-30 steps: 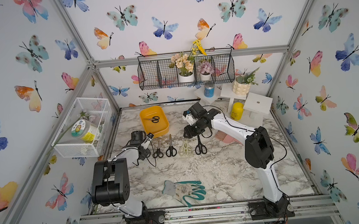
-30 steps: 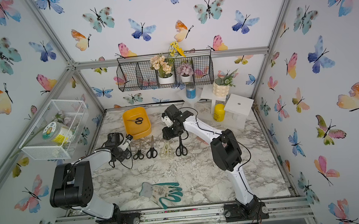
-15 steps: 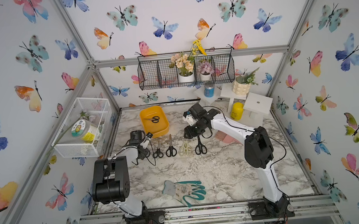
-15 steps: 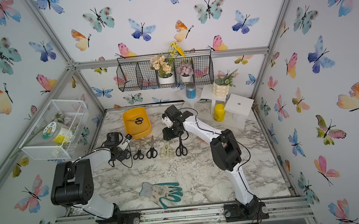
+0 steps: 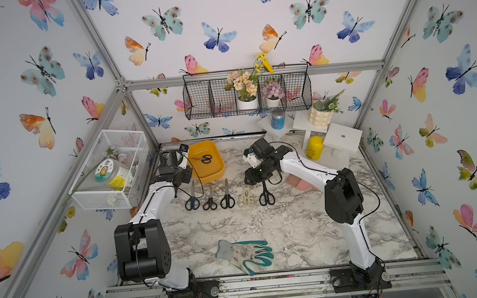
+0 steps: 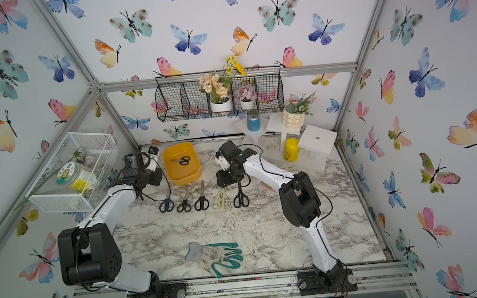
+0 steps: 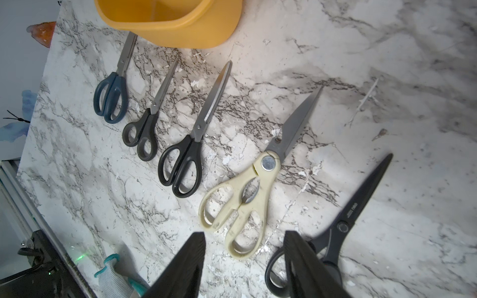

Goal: Take the scissors out of the storage box
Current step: Place the scissors at the center of the board, then pick up the scissors from the storage box.

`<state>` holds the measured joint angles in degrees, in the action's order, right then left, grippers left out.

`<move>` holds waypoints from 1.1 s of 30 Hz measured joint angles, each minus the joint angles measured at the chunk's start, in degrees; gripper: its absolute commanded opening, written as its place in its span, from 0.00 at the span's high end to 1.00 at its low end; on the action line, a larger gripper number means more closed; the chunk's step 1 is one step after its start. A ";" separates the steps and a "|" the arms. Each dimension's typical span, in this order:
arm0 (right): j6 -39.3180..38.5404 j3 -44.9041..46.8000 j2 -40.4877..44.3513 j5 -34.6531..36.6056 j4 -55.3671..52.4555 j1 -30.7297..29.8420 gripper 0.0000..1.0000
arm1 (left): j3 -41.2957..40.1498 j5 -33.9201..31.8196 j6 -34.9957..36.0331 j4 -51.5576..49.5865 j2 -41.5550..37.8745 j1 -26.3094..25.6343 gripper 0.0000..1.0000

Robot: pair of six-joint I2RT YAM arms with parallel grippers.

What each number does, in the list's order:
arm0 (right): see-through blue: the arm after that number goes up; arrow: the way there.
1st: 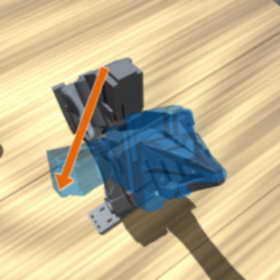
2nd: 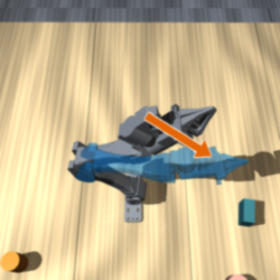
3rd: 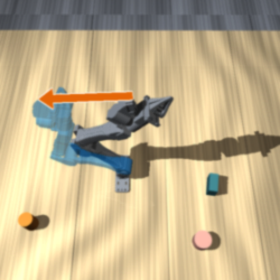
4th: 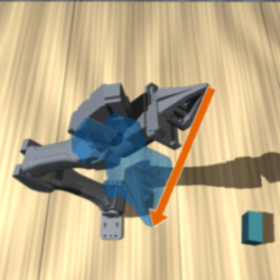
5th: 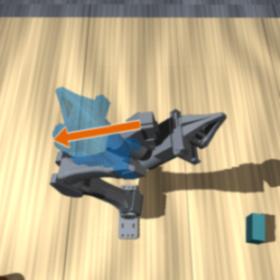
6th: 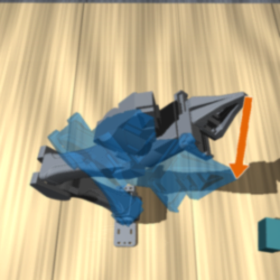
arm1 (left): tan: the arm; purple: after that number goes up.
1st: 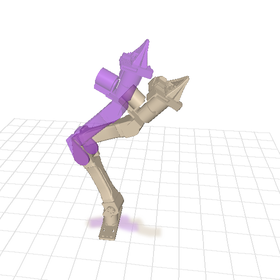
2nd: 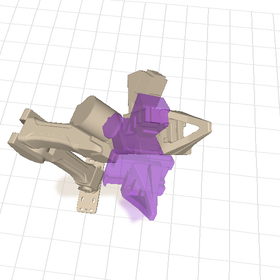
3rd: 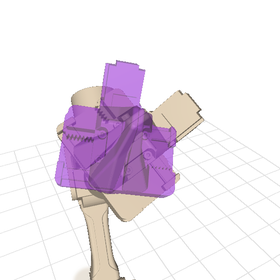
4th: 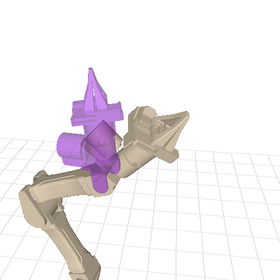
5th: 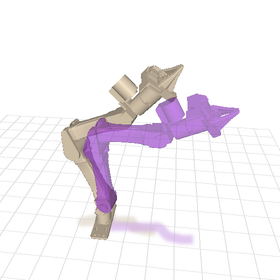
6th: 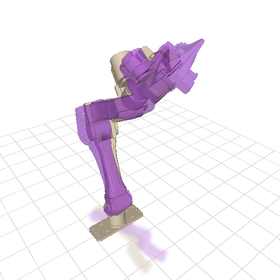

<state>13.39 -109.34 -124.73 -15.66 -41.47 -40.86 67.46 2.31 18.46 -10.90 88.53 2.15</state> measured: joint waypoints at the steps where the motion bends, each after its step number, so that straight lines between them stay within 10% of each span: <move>1: 0.00 0.13 0.00 0.20 0.15 0.00 0.45 | 1.88 0.98 -2.80 0.22 0.70 0.00 0.77; 33: 0.55 2.25 0.00 2.36 7.82 0.00 0.45 | 40.11 1.44 -54.40 -9.73 44.72 -6.03 0.81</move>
<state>13.93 -107.09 -124.73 -13.30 -33.65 -40.86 107.57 3.75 -35.94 -20.62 133.25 -3.88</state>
